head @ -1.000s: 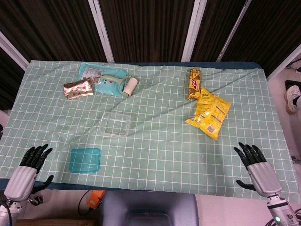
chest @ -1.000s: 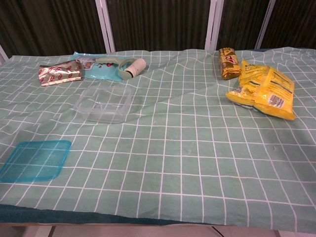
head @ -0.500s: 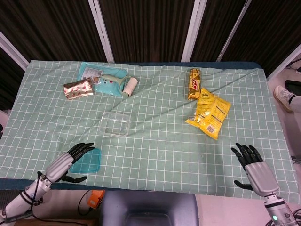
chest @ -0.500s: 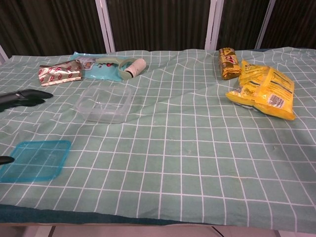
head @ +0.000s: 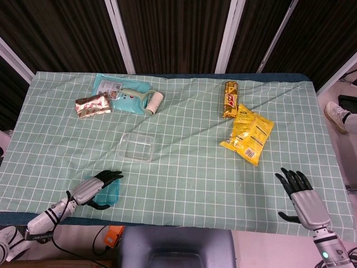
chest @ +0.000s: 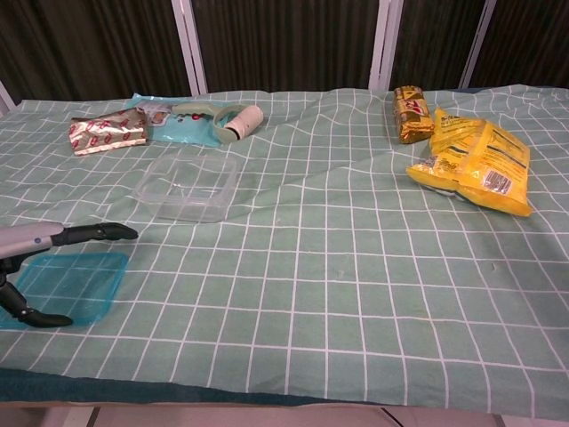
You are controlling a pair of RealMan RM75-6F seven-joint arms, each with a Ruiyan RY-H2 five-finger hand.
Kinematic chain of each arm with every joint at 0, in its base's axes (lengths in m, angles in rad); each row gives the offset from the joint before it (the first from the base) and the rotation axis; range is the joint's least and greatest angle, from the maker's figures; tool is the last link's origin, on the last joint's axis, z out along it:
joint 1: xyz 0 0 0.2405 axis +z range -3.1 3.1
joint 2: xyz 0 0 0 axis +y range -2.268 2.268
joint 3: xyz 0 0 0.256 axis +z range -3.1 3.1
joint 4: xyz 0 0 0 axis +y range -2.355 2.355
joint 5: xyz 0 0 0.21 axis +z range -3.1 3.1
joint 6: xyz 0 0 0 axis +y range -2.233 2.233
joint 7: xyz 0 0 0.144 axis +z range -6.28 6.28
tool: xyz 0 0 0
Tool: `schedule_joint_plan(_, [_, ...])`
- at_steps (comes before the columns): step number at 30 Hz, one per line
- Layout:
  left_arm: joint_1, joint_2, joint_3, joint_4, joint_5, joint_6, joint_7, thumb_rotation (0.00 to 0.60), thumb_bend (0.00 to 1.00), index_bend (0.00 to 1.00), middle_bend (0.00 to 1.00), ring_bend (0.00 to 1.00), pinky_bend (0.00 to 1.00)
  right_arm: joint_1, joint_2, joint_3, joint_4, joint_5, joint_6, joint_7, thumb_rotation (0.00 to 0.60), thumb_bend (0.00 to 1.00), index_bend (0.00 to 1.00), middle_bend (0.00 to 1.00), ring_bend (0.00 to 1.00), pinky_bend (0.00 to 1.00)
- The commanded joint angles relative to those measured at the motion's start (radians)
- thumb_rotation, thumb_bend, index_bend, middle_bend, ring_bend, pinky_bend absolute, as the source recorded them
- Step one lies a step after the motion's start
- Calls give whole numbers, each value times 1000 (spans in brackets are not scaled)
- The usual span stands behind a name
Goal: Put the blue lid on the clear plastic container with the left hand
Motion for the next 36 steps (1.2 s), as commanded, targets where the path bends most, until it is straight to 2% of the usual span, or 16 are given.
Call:
schedule_joint_plan(1, [-2, -8, 7, 12, -8, -5, 1, 600, 192, 0, 0, 0, 0, 1, -1, -2, -1, -2, -1, -3, 600, 201, 0, 0, 0, 0])
schedule_joint_plan(33, [-25, -28, 53, 65, -50, -47, -9, 600, 193, 0, 0, 0, 0, 0, -3, 0, -1, 5, 2, -8, 600, 201, 0, 0, 0, 0])
schedule_joint_plan(36, [-28, -29, 56, 69, -59, -64, -9, 600, 193, 0, 0, 64, 32, 0, -3, 0, -1, 5, 3, -9, 600, 201, 0, 0, 0, 0])
